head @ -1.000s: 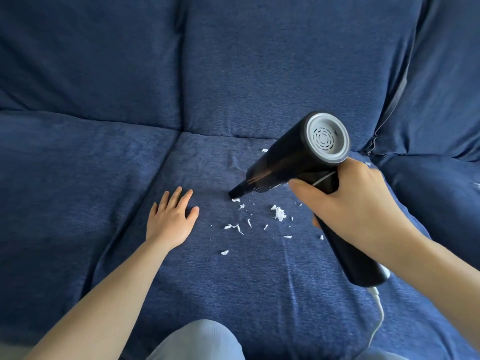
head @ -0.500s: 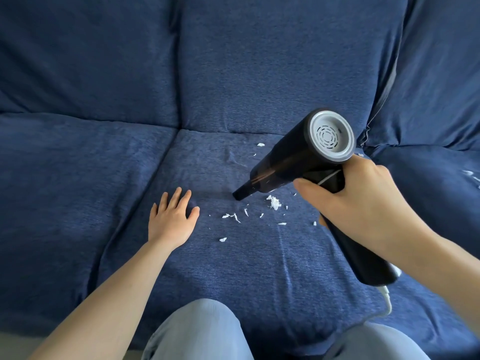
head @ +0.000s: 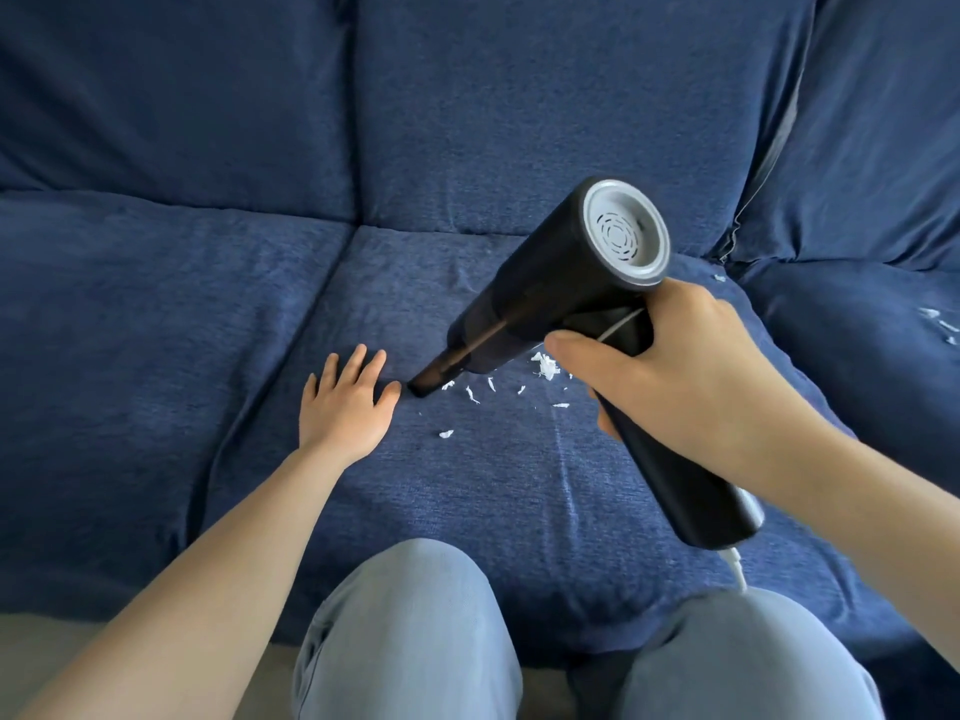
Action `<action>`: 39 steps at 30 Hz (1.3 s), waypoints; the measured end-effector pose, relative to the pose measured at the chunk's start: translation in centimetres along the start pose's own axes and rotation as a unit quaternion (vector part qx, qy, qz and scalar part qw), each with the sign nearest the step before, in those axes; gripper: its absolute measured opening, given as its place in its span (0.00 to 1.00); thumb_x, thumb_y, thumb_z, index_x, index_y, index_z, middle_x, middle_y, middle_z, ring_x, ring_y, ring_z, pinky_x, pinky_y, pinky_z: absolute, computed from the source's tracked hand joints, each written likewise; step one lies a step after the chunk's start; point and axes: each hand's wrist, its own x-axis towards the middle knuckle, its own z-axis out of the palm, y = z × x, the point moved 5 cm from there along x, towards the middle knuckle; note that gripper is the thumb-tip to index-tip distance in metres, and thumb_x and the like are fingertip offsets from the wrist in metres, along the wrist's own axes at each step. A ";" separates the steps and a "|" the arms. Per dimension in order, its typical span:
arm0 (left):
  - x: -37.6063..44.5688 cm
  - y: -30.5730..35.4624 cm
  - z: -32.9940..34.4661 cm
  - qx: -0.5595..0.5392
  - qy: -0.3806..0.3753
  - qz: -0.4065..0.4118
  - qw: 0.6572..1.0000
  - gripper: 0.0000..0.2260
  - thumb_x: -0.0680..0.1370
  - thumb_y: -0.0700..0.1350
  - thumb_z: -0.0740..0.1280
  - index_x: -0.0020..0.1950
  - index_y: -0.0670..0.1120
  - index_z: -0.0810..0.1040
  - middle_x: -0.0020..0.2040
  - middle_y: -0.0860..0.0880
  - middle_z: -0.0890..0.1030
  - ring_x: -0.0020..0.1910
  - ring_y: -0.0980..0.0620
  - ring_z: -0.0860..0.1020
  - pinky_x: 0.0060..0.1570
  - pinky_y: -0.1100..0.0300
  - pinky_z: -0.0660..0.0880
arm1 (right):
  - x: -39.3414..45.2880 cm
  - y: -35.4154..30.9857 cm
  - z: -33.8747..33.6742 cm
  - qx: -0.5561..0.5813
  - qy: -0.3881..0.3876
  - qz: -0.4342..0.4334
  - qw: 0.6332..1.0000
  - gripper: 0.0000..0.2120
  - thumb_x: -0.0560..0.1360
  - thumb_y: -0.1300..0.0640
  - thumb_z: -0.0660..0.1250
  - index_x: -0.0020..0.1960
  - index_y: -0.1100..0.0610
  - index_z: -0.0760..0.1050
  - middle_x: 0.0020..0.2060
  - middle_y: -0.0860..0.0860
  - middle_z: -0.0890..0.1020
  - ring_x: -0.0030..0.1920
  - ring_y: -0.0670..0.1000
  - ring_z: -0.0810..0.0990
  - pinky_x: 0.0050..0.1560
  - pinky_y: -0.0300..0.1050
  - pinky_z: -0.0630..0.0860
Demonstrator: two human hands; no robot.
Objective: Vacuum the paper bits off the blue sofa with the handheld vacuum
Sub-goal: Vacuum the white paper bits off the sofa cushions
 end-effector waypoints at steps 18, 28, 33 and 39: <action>0.6 0.1 0.2 0.009 0.002 -0.020 1.000 0.26 0.81 0.60 0.48 0.78 0.58 0.51 0.79 0.56 0.49 0.78 0.48 0.47 0.75 0.46 0.48 | 1.9 2.9 -2.4 -0.016 -0.008 -0.021 1.000 0.12 0.70 0.45 0.67 0.36 0.53 0.72 0.26 0.42 0.82 0.28 0.41 0.81 0.34 0.25 0.70; -1.7 2.1 0.4 0.014 0.004 -0.057 0.998 0.24 0.82 0.59 0.45 0.78 0.57 0.50 0.79 0.56 0.49 0.78 0.47 0.47 0.75 0.45 0.46 | -0.6 3.3 -4.8 0.010 -0.042 -0.042 0.998 0.12 0.69 0.45 0.68 0.36 0.54 0.74 0.24 0.45 0.82 0.24 0.42 0.81 0.32 0.27 0.72; -2.4 2.2 0.6 0.010 -0.001 -0.066 0.998 0.23 0.82 0.57 0.44 0.78 0.58 0.50 0.79 0.56 0.48 0.78 0.48 0.46 0.76 0.46 0.45 | -1.2 4.1 -3.5 0.012 -0.043 -0.045 0.998 0.14 0.67 0.41 0.67 0.38 0.51 0.73 0.26 0.49 0.80 0.37 0.46 0.82 0.37 0.32 0.75; -2.3 2.2 0.7 0.008 -0.002 -0.078 0.997 0.23 0.82 0.56 0.43 0.78 0.60 0.49 0.79 0.58 0.47 0.78 0.50 0.45 0.76 0.48 0.44 | -1.8 4.6 -4.8 0.019 -0.064 -0.050 0.997 0.14 0.65 0.40 0.66 0.37 0.51 0.73 0.26 0.47 0.83 0.31 0.44 0.82 0.36 0.34 0.76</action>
